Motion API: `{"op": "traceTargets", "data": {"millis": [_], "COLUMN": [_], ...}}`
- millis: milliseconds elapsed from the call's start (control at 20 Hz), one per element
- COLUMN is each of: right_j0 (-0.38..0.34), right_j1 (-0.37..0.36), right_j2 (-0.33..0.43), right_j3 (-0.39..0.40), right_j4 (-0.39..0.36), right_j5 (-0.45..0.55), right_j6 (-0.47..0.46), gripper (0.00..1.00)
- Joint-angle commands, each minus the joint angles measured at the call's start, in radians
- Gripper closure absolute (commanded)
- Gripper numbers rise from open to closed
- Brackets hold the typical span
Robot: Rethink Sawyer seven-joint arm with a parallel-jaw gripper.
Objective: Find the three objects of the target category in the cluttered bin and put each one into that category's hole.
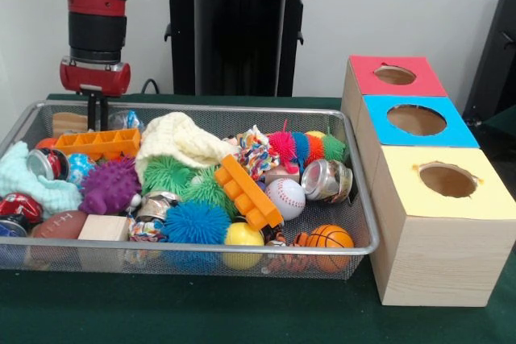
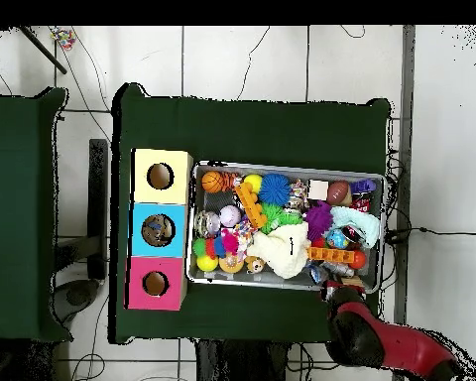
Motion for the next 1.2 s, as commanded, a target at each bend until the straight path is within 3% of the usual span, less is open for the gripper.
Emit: {"op": "traceTargets", "data": {"millis": [50,200,450,750,950,1200], "right_j0": [-0.045,-0.049,-0.027,-0.016,-0.006,0.037], "right_j1": [-0.063,-0.148,-0.274,-0.447,-0.436,-0.284], "right_j2": [0.121,0.172,0.193,0.248,0.253,0.171], "right_j3": [0.021,0.021,0.062,0.219,0.222,0.098], "right_j4": [0.088,0.160,0.222,0.294,0.303,0.240], "right_j5": [0.349,0.448,0.499,0.557,0.538,0.442], "right_j6": [-0.024,-0.047,-0.017,-0.015,0.004,0.067], "gripper": [1.00,1.00,1.00,1.00,1.00,1.00]}}
